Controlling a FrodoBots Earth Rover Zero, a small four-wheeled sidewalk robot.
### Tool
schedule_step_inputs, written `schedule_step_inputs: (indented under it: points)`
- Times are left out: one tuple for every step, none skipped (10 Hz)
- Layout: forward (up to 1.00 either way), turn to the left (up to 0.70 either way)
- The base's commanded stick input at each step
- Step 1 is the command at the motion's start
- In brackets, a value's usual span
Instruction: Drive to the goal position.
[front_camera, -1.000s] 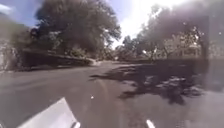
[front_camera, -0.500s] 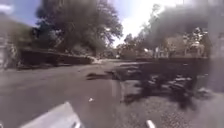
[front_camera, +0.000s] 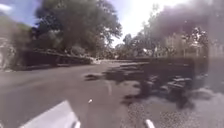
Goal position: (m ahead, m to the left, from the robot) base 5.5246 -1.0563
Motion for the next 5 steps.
schedule_step_inputs:
  points:
    - [0.7, 0.0]
    - [0.7, 0.0]
    - [0.7, 0.0]
    - [0.7, 0.0]
    - [0.7, 0.0]
